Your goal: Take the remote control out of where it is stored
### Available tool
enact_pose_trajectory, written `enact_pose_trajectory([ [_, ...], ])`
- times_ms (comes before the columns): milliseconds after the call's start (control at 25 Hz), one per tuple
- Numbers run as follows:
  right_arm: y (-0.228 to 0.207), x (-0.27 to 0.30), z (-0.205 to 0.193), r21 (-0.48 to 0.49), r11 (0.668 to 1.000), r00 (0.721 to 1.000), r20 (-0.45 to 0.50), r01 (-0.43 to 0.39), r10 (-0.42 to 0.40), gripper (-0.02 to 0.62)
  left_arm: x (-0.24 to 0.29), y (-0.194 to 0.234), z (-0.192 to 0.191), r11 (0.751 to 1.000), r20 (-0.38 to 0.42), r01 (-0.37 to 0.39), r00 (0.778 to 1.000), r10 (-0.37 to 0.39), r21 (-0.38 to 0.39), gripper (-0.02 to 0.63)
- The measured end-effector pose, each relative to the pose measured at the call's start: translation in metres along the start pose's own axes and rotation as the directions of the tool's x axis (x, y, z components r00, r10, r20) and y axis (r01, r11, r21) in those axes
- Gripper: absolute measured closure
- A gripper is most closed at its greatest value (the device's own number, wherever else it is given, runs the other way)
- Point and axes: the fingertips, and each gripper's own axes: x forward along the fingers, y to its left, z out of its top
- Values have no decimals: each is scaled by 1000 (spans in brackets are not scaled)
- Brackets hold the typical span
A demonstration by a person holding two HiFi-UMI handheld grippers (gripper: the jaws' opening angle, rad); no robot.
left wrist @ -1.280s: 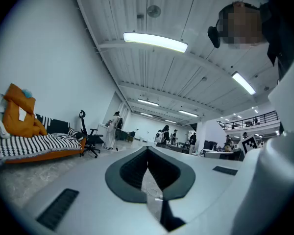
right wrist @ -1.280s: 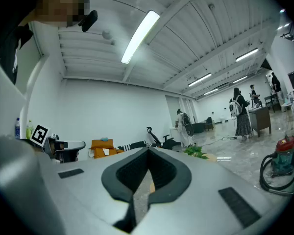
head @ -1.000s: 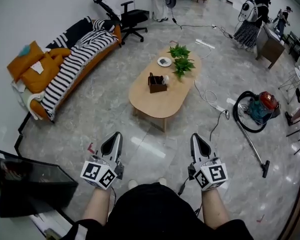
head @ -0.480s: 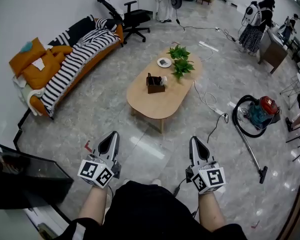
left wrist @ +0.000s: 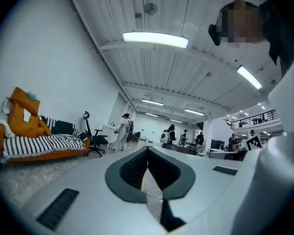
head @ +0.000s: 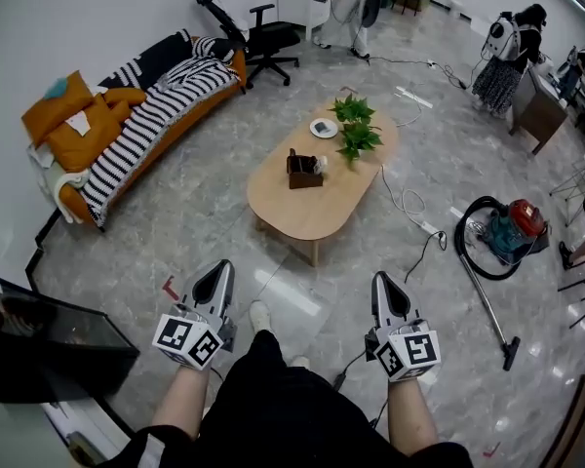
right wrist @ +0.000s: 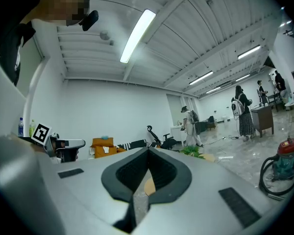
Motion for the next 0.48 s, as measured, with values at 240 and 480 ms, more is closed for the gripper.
enact_pose_trajectory([
  [240,-17,25,0,-28,999,998,-36,41,-42,589,40,15,-2,999,-17,38,999,-38,-7,598],
  [480,-38,69,3,-12,995,995,-35,95,-96,589,97,38,1,995,-41,99,994,-99,-3,598],
])
